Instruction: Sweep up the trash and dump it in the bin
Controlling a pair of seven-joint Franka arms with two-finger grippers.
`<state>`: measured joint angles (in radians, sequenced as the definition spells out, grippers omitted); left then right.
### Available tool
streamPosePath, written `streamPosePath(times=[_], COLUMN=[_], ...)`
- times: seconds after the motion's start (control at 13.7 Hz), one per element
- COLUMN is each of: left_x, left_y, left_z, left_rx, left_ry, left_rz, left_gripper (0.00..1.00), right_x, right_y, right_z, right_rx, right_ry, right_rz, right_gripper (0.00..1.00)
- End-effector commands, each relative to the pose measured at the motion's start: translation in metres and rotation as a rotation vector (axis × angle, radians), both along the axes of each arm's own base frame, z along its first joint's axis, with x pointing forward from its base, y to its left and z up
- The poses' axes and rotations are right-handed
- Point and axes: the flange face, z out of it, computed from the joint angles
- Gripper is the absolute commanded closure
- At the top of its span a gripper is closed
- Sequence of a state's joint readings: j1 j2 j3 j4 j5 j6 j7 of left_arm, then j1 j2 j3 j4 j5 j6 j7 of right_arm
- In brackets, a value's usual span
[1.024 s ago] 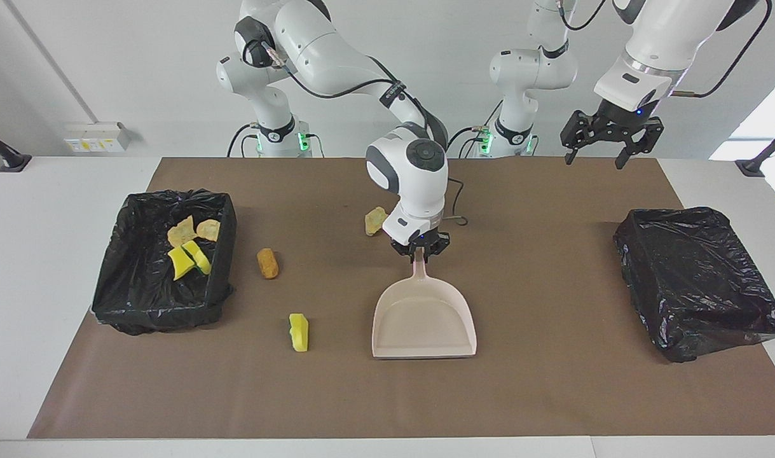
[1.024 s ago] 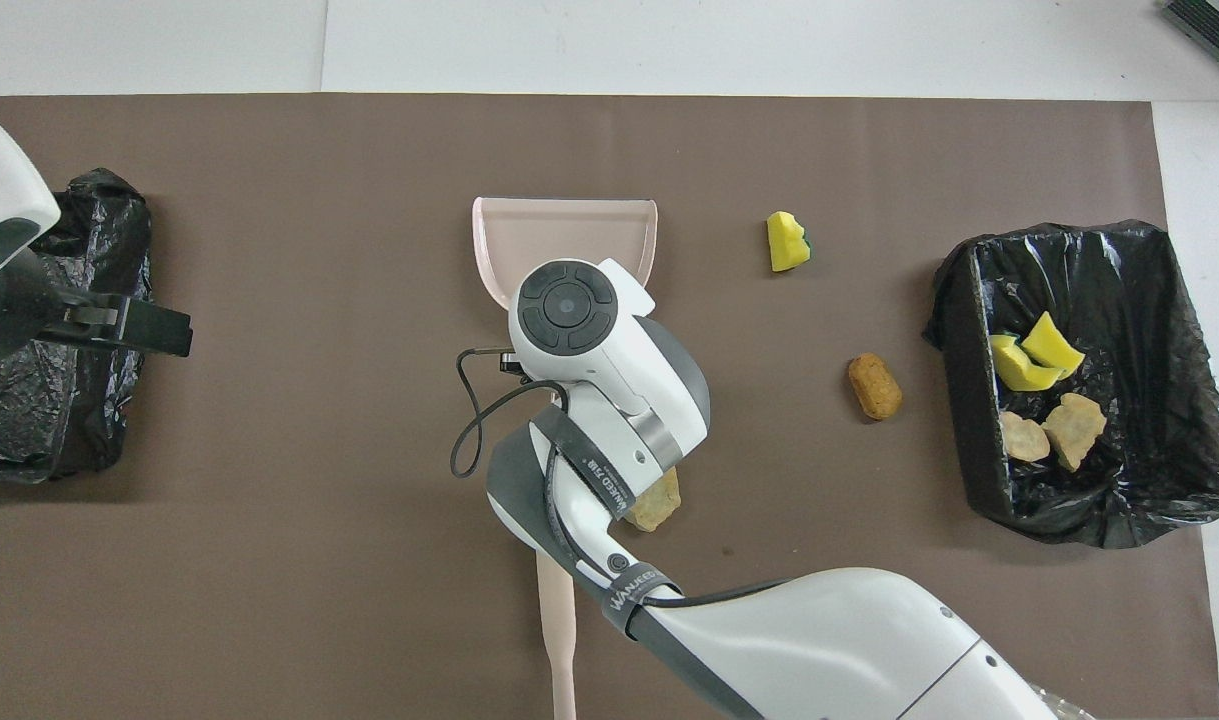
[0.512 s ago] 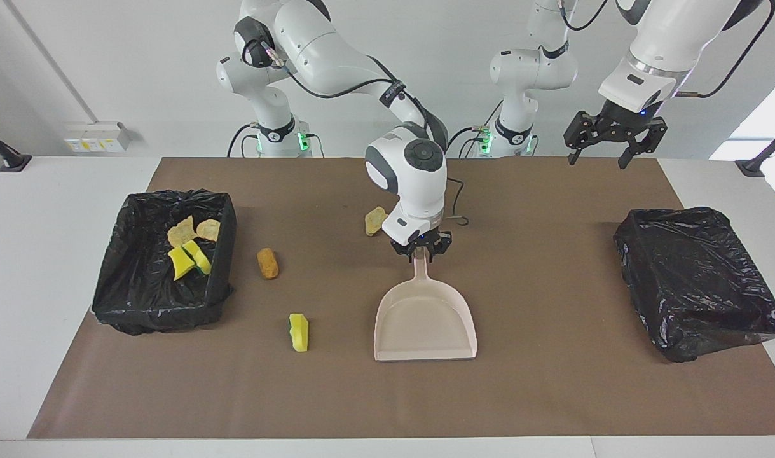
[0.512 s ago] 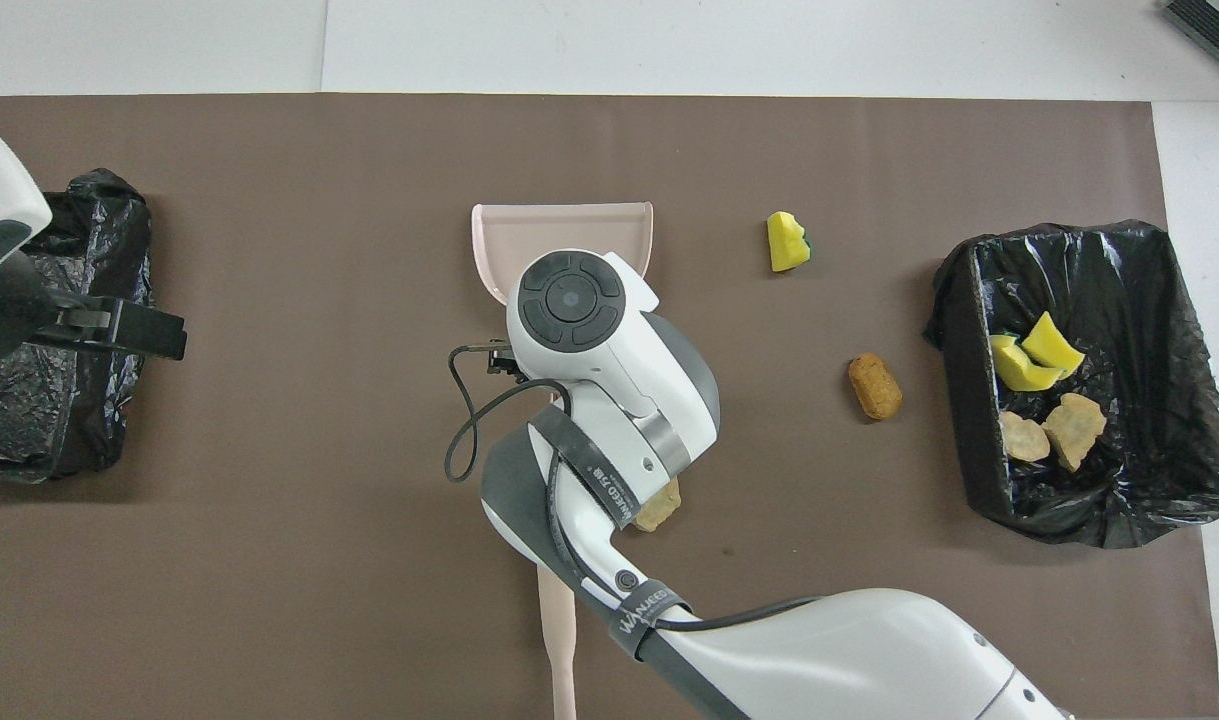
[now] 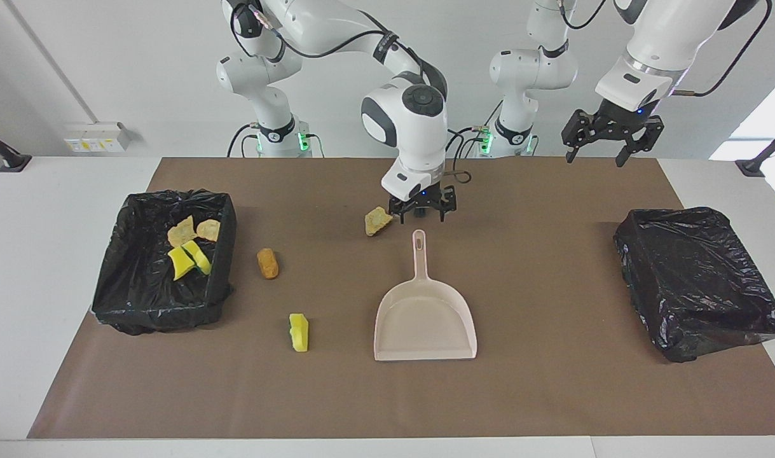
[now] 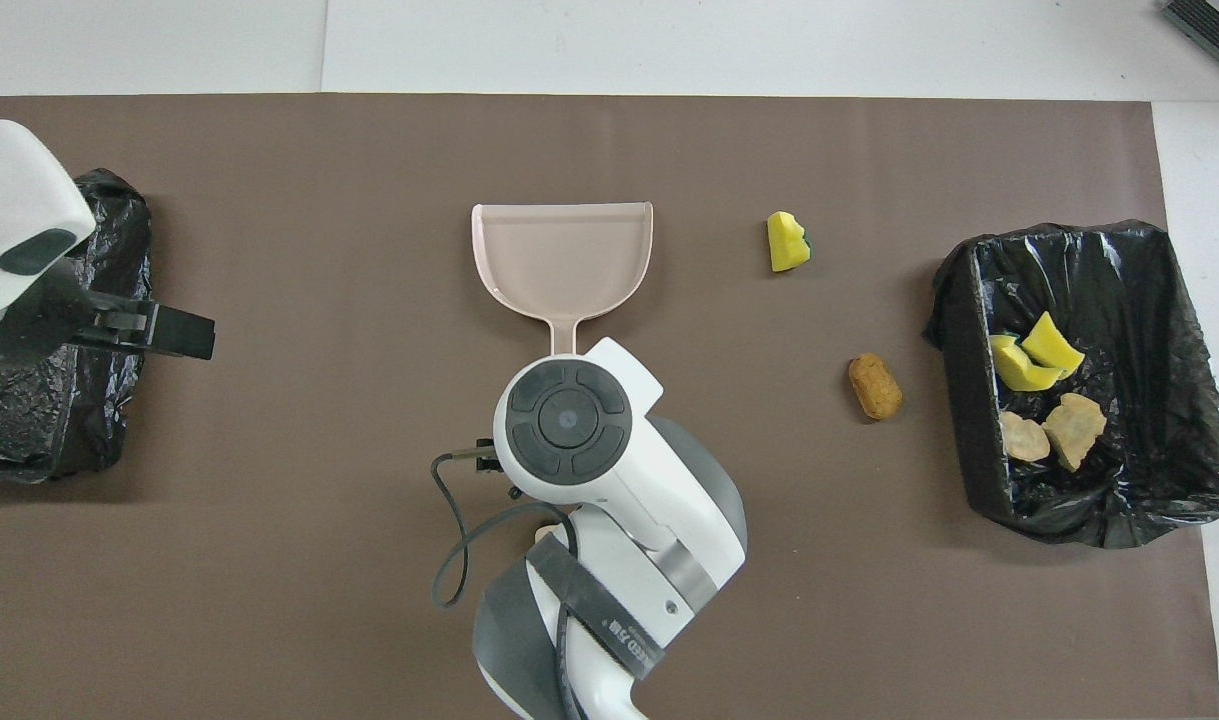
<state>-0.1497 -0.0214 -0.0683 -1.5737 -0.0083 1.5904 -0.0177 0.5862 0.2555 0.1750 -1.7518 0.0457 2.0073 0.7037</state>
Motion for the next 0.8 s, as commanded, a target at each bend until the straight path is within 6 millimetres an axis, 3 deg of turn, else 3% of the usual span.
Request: streamPosePath(times=[0.0,0.22,0.51,0.73], left_x=[0.018,0.013,0.018,0.014], left_y=[-0.049,-0.117,-0.181,-0.227], left_z=[-0.038,-0.097,-0.172,-0.216], left_rx=[-0.011,-0.045,-0.075,-0.105], left_ry=[-0.018,-0.036,-0.043,-0.054], left_rz=[0.02,0.039,0.102,0.075], left_gripper=[0.0,0.0,0.0,0.0], right_x=[-0.045,-0.094,-0.16,-0.199], right_y=[-0.014,-0.01,-0.02,-0.012], right_z=[-0.013,-0.019,-0.038,-0.056], right_rx=[-0.008,0.006,0.027,-0.014], right_ry=[0.025,0.075,0.078,0.105], right_rz=[-0.009,0.003,-0.048,-0.046], right_gripper=[0.0,0.0,0.0,0.0])
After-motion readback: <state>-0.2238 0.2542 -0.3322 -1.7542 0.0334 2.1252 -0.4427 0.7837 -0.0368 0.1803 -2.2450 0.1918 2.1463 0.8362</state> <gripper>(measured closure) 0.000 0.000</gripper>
